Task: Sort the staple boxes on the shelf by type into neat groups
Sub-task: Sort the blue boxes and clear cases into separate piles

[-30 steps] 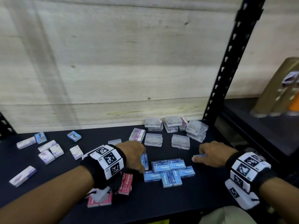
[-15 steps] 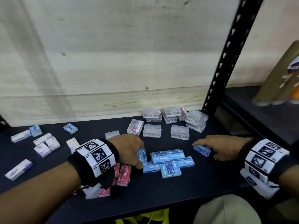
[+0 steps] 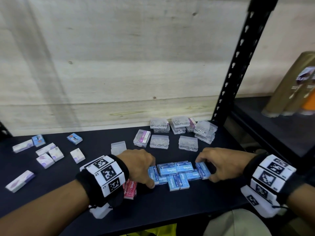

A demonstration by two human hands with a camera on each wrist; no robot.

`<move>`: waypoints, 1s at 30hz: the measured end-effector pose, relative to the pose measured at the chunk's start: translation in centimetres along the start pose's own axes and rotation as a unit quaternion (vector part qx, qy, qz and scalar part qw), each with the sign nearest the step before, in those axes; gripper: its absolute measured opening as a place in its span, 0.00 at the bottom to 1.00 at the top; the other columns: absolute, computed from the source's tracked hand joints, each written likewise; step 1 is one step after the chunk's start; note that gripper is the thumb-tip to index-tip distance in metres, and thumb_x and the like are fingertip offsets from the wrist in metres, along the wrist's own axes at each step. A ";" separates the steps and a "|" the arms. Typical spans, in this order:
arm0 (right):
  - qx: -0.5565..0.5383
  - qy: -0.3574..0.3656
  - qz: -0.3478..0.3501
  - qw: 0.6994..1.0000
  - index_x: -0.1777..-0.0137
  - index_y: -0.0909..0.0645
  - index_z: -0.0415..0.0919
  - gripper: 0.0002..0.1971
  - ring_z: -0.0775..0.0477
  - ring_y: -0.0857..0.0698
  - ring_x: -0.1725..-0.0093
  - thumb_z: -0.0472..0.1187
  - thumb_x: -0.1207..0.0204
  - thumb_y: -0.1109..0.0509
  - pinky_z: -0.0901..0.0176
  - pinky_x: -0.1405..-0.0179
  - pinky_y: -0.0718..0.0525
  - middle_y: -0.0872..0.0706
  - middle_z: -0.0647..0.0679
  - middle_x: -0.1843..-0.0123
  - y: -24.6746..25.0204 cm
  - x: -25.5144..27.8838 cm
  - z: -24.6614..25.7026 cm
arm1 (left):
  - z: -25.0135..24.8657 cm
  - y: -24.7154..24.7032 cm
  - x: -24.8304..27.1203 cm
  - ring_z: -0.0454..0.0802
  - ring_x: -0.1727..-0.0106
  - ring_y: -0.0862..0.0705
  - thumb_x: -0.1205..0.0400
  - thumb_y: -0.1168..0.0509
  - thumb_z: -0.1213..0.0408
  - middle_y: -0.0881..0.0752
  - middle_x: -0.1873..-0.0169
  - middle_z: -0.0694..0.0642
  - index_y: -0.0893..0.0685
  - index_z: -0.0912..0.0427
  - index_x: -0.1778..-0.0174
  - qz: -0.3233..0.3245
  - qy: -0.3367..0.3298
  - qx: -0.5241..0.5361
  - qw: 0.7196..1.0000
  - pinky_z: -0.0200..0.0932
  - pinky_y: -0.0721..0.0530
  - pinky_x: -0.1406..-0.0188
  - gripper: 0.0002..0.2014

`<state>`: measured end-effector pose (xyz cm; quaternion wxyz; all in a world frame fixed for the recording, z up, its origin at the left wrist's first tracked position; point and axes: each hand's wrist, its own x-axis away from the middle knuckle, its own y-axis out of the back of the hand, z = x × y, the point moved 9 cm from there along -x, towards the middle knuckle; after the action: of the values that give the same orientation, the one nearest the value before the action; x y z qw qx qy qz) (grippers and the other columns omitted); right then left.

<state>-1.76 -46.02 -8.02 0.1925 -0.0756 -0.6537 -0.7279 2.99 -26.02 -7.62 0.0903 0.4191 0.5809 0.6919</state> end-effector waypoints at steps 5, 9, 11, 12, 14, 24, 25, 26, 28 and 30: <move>-0.007 0.016 -0.005 1.000 0.32 0.24 0.58 0.28 0.59 0.23 0.41 0.52 0.32 0.22 0.59 0.36 0.21 0.24 0.62 0.40 -0.1 -0.3 0.8 | -0.4 -0.1 -0.1 0.49 0.45 0.17 0.30 0.27 0.36 0.17 0.41 0.46 0.22 0.46 0.33 0.004 -0.004 0.002 1.000 0.52 0.16 0.42 0.31; -0.008 0.021 -0.005 1.000 0.31 0.24 0.58 0.28 0.58 0.23 0.39 0.51 0.32 0.23 0.56 0.35 0.21 0.24 0.61 0.39 0.0 -0.5 1.0 | -0.6 -0.1 -0.4 0.49 0.42 0.18 0.29 0.28 0.37 0.18 0.37 0.46 0.25 0.44 0.28 0.005 -0.010 0.011 1.000 0.52 0.17 0.41 0.34; -0.007 0.021 -0.004 1.000 0.31 0.24 0.58 0.28 0.57 0.23 0.40 0.51 0.32 0.23 0.56 0.35 0.21 0.24 0.61 0.39 0.0 -0.6 1.1 | -0.7 -0.3 -0.5 0.50 0.40 0.18 0.28 0.28 0.38 0.19 0.36 0.48 0.28 0.42 0.25 0.006 -0.015 0.011 1.000 0.52 0.18 0.40 0.35; -0.007 0.020 -0.003 1.000 0.31 0.25 0.58 0.28 0.57 0.22 0.40 0.51 0.32 0.23 0.56 0.35 0.21 0.24 0.61 0.39 0.0 -0.6 1.1 | -0.7 -0.3 -0.5 0.50 0.40 0.19 0.28 0.28 0.38 0.19 0.36 0.48 0.29 0.42 0.25 0.006 -0.016 0.012 1.000 0.52 0.18 0.40 0.35; -0.009 0.019 0.000 1.000 0.31 0.25 0.58 0.28 0.58 0.22 0.40 0.51 0.32 0.22 0.56 0.35 0.21 0.24 0.62 0.40 0.0 -0.7 1.2 | -0.7 -0.5 -0.6 0.50 0.39 0.19 0.28 0.28 0.38 0.20 0.36 0.47 0.29 0.41 0.25 0.007 -0.016 0.016 1.000 0.53 0.18 0.39 0.35; -0.010 0.015 0.018 1.000 0.30 0.26 0.59 0.29 0.58 0.22 0.41 0.50 0.31 0.22 0.56 0.36 0.20 0.24 0.62 0.39 -0.1 -0.8 1.5 | -0.4 -0.7 -0.8 0.49 0.40 0.19 0.28 0.28 0.37 0.19 0.37 0.46 0.28 0.40 0.26 -0.002 -0.016 0.018 1.000 0.50 0.19 0.42 0.35; -0.009 0.014 0.020 1.000 0.30 0.26 0.59 0.29 0.58 0.22 0.42 0.50 0.31 0.22 0.56 0.36 0.20 0.24 0.62 0.40 -0.1 -0.8 1.5 | -0.4 -0.7 -0.9 0.49 0.40 0.19 0.28 0.28 0.37 0.19 0.37 0.46 0.28 0.40 0.26 -0.002 -0.016 0.017 1.000 0.50 0.19 0.42 0.35; -0.007 0.014 0.022 1.000 0.30 0.26 0.59 0.29 0.58 0.21 0.42 0.50 0.31 0.22 0.56 0.37 0.20 0.24 0.62 0.40 -0.1 -0.8 1.6 | -0.4 -0.7 -0.9 0.49 0.40 0.19 0.28 0.28 0.37 0.19 0.37 0.46 0.28 0.40 0.26 -0.001 -0.016 0.017 1.000 0.49 0.19 0.42 0.35; -0.006 0.011 0.027 1.000 0.31 0.26 0.59 0.28 0.58 0.21 0.42 0.50 0.31 0.22 0.55 0.37 0.20 0.24 0.62 0.40 0.0 -0.7 1.6 | -0.4 -0.7 -0.9 0.49 0.40 0.19 0.28 0.28 0.37 0.19 0.38 0.46 0.28 0.41 0.26 0.000 -0.016 0.016 1.000 0.49 0.19 0.44 0.34; -0.002 0.011 0.028 1.000 0.31 0.26 0.59 0.28 0.58 0.22 0.43 0.50 0.31 0.22 0.56 0.37 0.20 0.24 0.62 0.41 0.1 -0.8 1.7 | -0.5 -0.7 -0.9 0.49 0.40 0.19 0.28 0.28 0.37 0.19 0.38 0.46 0.28 0.41 0.26 -0.001 -0.017 0.013 1.000 0.49 0.19 0.44 0.35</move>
<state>-1.27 -44.25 -8.02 0.2200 -0.0867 -0.6480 -0.7240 2.98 -26.67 -8.67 0.0956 0.4313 0.5884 0.6772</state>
